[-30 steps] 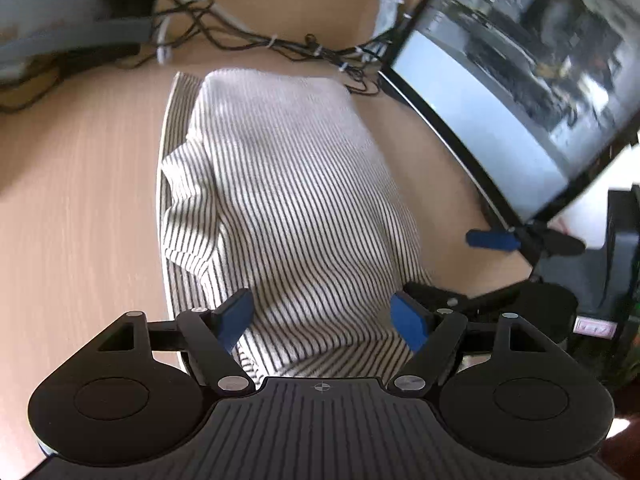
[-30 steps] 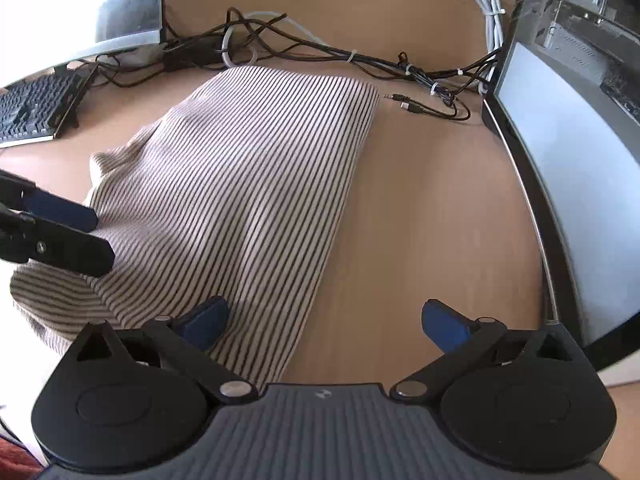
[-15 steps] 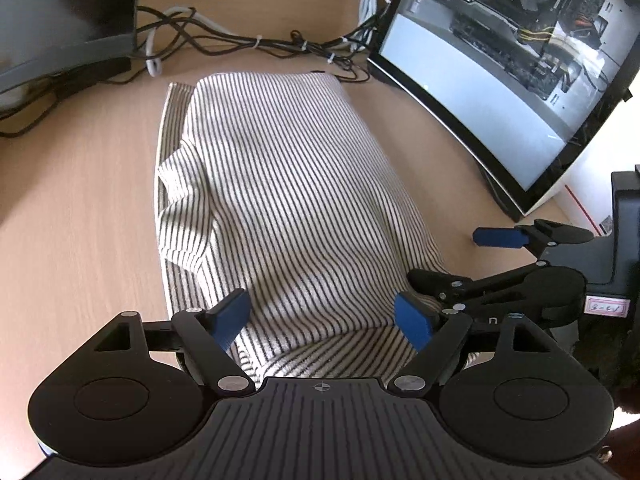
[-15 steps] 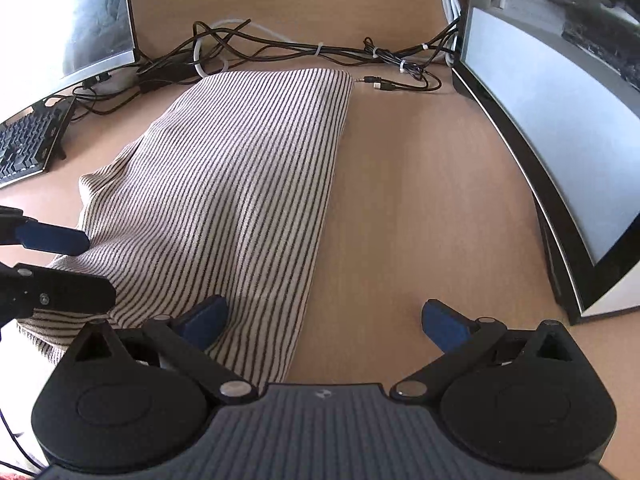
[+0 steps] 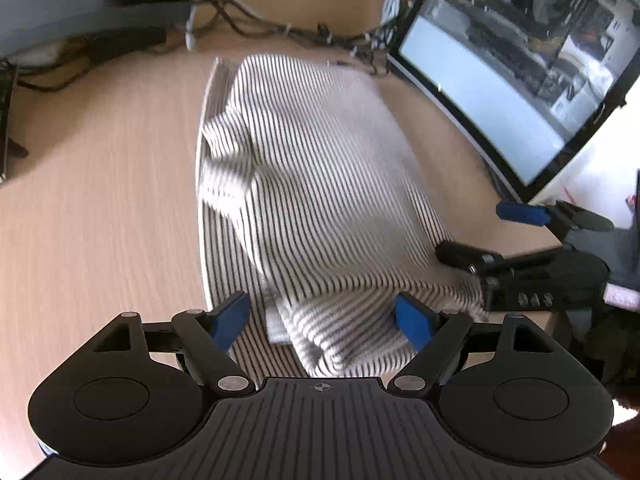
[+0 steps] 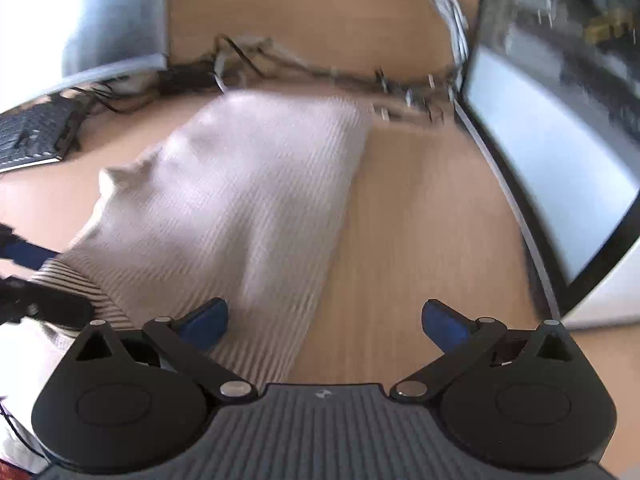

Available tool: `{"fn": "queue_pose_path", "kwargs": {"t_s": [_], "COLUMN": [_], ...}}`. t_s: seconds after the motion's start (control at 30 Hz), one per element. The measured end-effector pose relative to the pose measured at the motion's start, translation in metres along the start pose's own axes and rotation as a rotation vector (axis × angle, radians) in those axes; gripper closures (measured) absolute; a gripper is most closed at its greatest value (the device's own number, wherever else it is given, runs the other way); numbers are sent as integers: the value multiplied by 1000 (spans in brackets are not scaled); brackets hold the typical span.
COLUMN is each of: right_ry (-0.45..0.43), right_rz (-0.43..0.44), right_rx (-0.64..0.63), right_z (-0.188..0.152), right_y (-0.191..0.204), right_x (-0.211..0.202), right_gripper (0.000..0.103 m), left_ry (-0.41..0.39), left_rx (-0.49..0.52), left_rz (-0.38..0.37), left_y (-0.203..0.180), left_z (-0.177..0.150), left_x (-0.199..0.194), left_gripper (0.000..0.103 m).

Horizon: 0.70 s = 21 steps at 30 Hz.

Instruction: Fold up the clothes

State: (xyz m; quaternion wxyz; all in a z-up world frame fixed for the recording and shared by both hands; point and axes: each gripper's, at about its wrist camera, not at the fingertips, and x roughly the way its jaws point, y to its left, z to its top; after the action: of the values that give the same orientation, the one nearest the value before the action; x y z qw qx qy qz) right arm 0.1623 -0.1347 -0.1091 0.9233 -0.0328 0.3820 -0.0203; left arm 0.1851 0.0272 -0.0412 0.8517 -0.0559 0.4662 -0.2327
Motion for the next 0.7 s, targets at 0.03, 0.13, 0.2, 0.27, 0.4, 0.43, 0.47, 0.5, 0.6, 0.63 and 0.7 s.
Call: {"fn": "queue_pose_path", "kwargs": {"t_s": [0.03,0.13,0.2,0.27,0.4,0.43,0.47,0.5,0.6,0.63,0.7], "right_ry": [-13,-2,5,13,26,28,28,19,-34,-54,-93], "right_rz": [0,-18,-32,-40,-17,-7,5,16,33,35,40], "right_rx": [-24,-88,-80,-64,-90,-99,-100,-99,-92,-93,-94], "right_z": [1,-2,-8,-10,-10,-8,-5,-1,13,17,25], "right_y": [2,11,14,15,14,14,12,10,8,10,14], "right_x": [-3,0,5,5,0,-2,-5,-9,-22,-24,-29], "right_gripper": [0,0,0,0,0,0,0,0,0,0,0], "left_ry": [-18,-63,-65,-50,17,14,14,12,-16,-35,-71], "left_rx": [-3,-15,-8,8,68,75,82,82,75,67,45], "left_rz": [-4,-20,-9,9,53,51,49,51,63,79,118], "left_y": [1,1,0,-1,-2,0,1,2,8,11,18], "left_z": [3,13,16,16,1,-2,-4,-4,-4,-3,-1], "left_x": [-4,-10,-6,1,15,14,13,10,-3,-8,-21], "left_gripper": [19,18,18,18,18,17,17,17,17,17,15]}}
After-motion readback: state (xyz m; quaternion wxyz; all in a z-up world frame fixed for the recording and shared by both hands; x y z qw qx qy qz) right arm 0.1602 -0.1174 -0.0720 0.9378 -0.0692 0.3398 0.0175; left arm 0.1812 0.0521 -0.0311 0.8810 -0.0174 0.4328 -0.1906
